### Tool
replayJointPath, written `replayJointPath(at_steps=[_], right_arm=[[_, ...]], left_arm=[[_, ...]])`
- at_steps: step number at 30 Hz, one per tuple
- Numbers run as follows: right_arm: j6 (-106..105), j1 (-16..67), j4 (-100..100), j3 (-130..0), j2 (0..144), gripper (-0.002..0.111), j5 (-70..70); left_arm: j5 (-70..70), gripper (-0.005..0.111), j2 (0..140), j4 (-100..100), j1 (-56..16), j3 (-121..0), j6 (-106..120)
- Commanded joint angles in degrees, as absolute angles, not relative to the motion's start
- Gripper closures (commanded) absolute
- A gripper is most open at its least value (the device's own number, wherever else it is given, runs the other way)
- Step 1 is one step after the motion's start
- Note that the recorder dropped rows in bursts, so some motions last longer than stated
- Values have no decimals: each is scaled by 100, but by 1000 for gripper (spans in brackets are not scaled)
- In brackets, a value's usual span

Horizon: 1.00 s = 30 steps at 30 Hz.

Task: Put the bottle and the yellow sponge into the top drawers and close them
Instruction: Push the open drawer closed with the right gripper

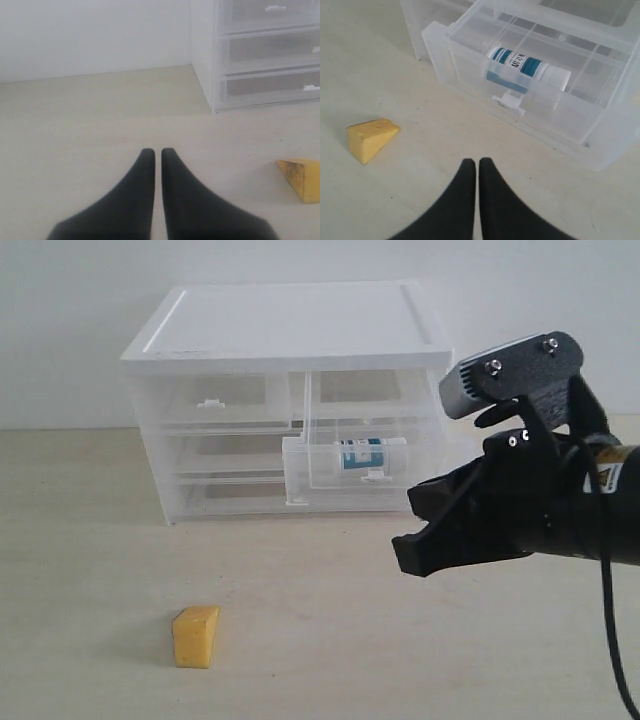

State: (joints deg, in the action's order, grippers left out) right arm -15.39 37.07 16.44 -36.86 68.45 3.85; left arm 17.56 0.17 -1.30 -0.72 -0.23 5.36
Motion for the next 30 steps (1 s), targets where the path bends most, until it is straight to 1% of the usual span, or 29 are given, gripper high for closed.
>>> replayJointPath(at_steps=[1, 6, 20, 30], right_arm=[[-1514, 3720, 1613, -3651, 7345, 108, -142], [-1514, 3720, 1613, -3651, 7777, 108, -851], [-1499, 3720, 1613, -3678, 8387, 108, -2091], [-1421, 3720, 1613, -3678, 8480, 108, -2801]], left_arm=[[1699, 103, 0, -145, -53, 0, 555], [1699, 103, 0, -145, -53, 0, 555], [1699, 103, 0, -145, -53, 0, 555], [1699, 103, 0, -145, -53, 0, 555]])
